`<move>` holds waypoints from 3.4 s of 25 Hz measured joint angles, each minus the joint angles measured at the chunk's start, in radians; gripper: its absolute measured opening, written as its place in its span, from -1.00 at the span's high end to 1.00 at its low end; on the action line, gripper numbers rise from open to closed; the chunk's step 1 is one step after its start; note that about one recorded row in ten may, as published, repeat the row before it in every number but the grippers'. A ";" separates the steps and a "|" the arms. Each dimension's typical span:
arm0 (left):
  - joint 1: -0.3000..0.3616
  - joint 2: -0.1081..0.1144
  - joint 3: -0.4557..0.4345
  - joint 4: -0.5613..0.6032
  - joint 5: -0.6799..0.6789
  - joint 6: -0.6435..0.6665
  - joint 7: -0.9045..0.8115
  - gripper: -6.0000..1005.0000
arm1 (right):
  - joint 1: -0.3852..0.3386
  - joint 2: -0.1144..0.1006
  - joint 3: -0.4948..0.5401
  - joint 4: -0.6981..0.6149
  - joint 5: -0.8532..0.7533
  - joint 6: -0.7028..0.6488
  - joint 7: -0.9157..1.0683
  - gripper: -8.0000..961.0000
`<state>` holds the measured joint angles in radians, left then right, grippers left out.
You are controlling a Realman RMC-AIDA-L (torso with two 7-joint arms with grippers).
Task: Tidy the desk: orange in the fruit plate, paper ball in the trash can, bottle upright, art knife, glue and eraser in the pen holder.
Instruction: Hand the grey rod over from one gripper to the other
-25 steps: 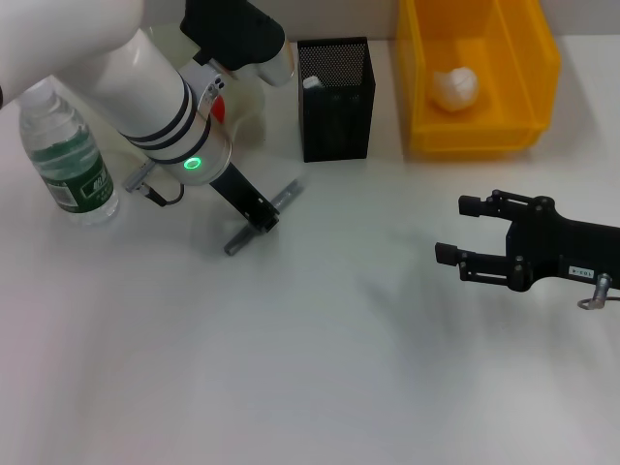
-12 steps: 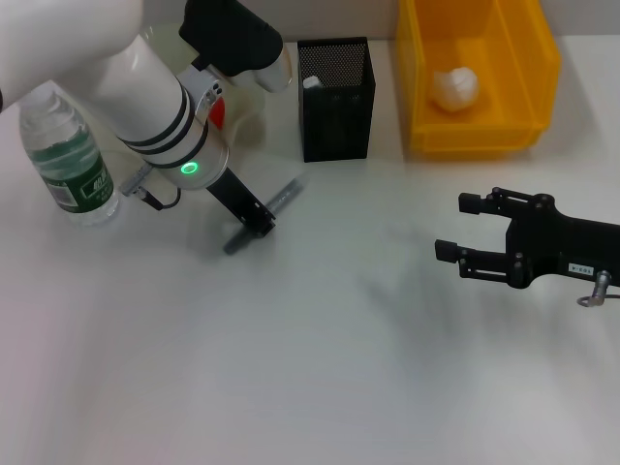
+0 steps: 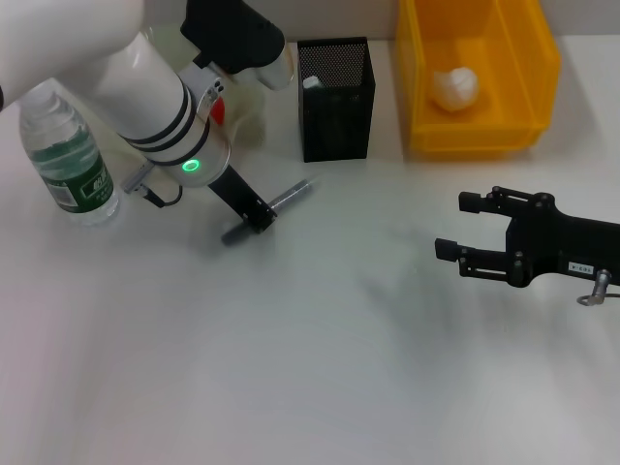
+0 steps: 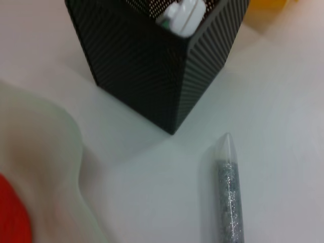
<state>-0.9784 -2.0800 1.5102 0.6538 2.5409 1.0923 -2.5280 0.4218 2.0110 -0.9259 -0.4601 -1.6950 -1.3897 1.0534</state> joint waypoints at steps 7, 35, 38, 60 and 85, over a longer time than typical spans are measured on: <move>0.046 0.004 -0.035 0.115 -0.024 0.051 0.035 0.68 | 0.000 0.000 0.026 0.000 0.007 -0.007 0.018 -0.31; 0.346 0.013 -0.627 -0.148 -0.779 0.555 1.040 0.69 | 0.058 -0.051 0.200 -0.057 0.010 -0.438 0.331 -0.26; 0.347 0.012 -0.627 -0.229 -0.819 0.562 1.134 0.70 | 0.078 -0.046 0.201 -0.053 0.010 -0.455 0.346 -0.26; 0.352 0.001 -0.629 -0.391 -0.891 0.570 1.408 0.70 | 0.202 0.051 0.118 -0.041 -0.014 -0.362 0.384 -0.22; 0.353 0.002 -0.632 -0.406 -0.891 0.578 1.432 0.60 | 0.202 0.052 0.128 -0.040 -0.007 -0.358 0.361 0.67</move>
<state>-0.6258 -2.0781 0.8782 0.2478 1.6496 1.6702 -1.0959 0.6234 2.0630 -0.7975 -0.5002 -1.7018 -1.7472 1.4147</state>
